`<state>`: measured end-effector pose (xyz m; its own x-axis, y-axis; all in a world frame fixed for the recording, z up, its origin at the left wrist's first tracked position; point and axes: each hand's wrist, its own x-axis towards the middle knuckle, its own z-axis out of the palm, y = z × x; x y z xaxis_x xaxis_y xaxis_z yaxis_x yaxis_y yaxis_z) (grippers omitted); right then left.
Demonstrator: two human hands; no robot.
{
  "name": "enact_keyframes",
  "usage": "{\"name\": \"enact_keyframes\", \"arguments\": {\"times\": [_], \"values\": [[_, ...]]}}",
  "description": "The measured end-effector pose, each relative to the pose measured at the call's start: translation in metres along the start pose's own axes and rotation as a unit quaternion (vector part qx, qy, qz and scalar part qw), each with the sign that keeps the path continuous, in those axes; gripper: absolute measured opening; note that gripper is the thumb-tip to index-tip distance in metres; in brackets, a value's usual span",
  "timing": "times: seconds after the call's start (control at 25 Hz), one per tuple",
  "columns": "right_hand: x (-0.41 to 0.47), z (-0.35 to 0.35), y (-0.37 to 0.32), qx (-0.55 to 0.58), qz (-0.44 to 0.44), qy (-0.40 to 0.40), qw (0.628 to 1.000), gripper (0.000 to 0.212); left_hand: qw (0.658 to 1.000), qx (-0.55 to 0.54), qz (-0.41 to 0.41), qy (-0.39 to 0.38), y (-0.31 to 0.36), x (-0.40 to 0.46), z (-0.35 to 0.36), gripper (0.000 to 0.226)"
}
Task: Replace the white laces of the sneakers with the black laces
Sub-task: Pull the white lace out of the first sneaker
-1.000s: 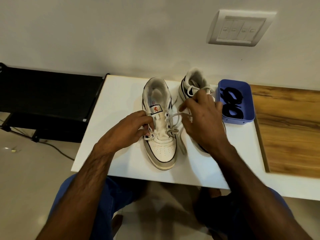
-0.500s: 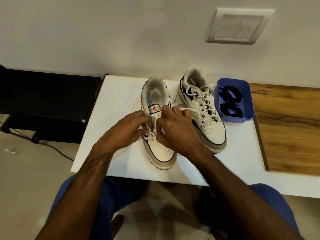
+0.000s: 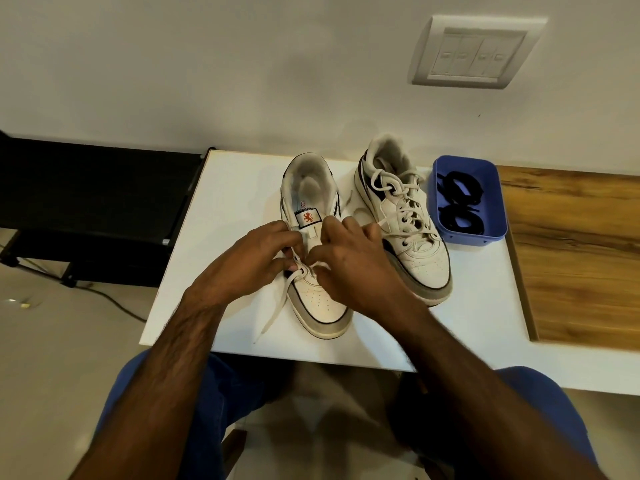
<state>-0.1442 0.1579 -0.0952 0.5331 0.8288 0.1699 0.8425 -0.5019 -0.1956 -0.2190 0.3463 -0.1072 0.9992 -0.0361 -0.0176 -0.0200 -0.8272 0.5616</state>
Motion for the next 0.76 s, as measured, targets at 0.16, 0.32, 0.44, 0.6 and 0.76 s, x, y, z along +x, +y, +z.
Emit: {"name": "enact_keyframes", "arguments": {"times": [0.16,0.32,0.44,0.6,0.76], "values": [[0.005,0.006,-0.005,0.004,0.026,-0.005,1.000,0.007,1.000,0.001,0.001,0.003,-0.001,0.000,0.001,0.019],[0.009,-0.004,0.005,-0.040,0.033,0.018,0.998,0.023,1.000,-0.004,0.003,-0.001,-0.002,0.000,0.000,0.020],[0.003,-0.022,0.026,-0.077,0.079,0.053,0.992,0.020,1.000,-0.006,0.009,-0.003,-0.001,0.000,-0.001,0.020],[-0.002,-0.031,0.031,-0.041,0.094,0.071,0.992,0.019,1.000,-0.002,0.006,-0.006,-0.001,0.000,-0.002,0.020],[-0.001,-0.007,0.003,-0.010,0.001,0.024,1.000,0.024,1.000,0.002,0.000,-0.004,0.000,0.000,0.000,0.019]]}}
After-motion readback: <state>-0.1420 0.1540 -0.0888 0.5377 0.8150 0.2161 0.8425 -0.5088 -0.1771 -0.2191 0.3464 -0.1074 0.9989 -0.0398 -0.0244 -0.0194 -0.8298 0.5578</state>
